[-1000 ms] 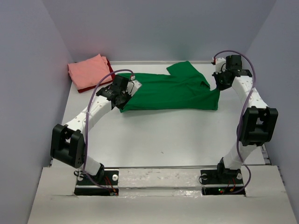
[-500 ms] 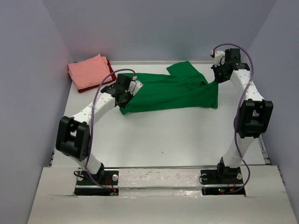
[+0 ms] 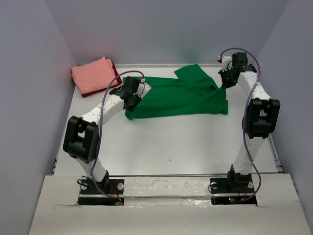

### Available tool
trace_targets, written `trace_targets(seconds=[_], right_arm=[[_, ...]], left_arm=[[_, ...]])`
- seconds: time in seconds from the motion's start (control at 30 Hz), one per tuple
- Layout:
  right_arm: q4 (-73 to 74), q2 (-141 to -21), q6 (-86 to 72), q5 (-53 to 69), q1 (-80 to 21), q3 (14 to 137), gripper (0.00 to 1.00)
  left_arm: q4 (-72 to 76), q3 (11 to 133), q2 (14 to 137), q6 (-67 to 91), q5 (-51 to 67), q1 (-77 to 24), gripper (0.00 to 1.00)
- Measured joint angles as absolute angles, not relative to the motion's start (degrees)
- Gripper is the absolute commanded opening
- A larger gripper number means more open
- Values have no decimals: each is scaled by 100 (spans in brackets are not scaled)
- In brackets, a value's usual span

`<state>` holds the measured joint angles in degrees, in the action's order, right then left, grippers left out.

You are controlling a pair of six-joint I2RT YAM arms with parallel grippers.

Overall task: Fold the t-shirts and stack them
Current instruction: Fold the flattened tshirt in 1/3 of the way

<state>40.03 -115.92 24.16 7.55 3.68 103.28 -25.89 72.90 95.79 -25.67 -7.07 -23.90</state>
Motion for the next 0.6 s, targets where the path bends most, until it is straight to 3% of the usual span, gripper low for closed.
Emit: trace_targets(seconds=[0.6], right_arm=[[4014, -12333, 2425, 943, 375, 11037, 0]], left_arm=[[-2488, 7583, 10044, -2609, -1245, -2390, 0]])
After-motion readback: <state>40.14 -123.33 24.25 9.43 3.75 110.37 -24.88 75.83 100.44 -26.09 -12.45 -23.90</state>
